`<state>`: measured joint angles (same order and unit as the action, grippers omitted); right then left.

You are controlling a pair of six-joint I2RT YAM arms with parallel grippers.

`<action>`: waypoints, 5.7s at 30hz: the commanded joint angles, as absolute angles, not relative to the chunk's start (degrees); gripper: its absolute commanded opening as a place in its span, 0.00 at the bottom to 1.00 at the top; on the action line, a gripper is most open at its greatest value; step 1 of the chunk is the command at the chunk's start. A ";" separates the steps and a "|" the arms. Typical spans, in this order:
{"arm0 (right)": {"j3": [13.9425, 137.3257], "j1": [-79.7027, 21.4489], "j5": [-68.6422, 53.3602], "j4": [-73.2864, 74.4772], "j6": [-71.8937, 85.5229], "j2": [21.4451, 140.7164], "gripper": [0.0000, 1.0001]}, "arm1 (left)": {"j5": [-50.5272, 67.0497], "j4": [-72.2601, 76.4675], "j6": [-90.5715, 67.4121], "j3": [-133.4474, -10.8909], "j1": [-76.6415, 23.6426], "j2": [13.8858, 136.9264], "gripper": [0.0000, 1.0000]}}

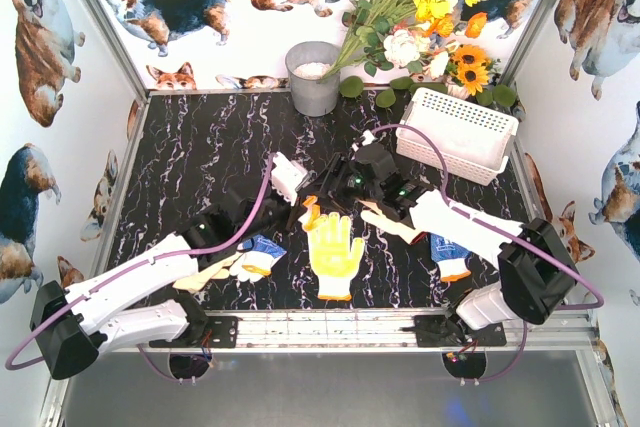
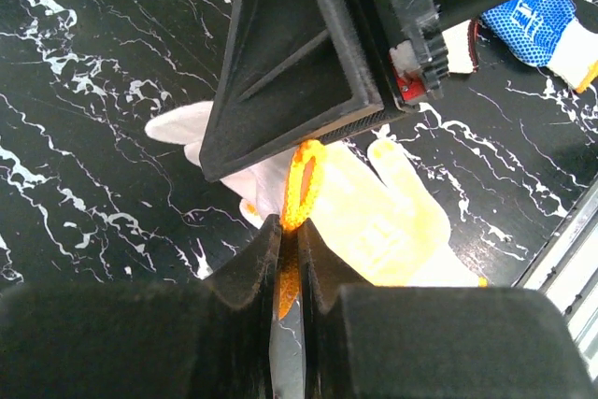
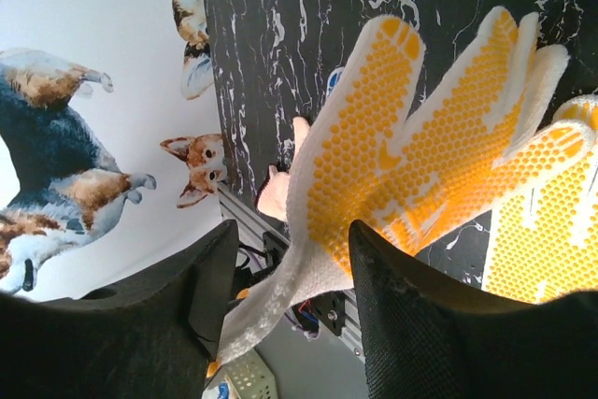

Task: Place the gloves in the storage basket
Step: Turn over the glove, then pair the glove with the glove.

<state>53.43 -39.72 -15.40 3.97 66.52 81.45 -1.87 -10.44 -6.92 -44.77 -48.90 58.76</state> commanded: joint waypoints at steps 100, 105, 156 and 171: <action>28.46 -34.71 -9.57 -3.56 58.89 75.31 0.24 | 13.81 -25.26 9.12 -57.89 -44.66 77.74 0.00; 28.84 -34.85 -10.05 -4.09 59.26 76.37 0.20 | 13.48 -27.38 10.43 -57.96 -44.90 76.82 0.00; 29.00 -43.33 -4.05 -5.71 59.92 79.00 0.02 | 23.04 -24.38 0.08 -48.14 -52.99 73.61 0.00; 29.91 -43.41 -4.98 -6.47 60.11 80.15 0.07 | 26.96 -18.74 -5.60 -45.02 -56.48 77.93 0.00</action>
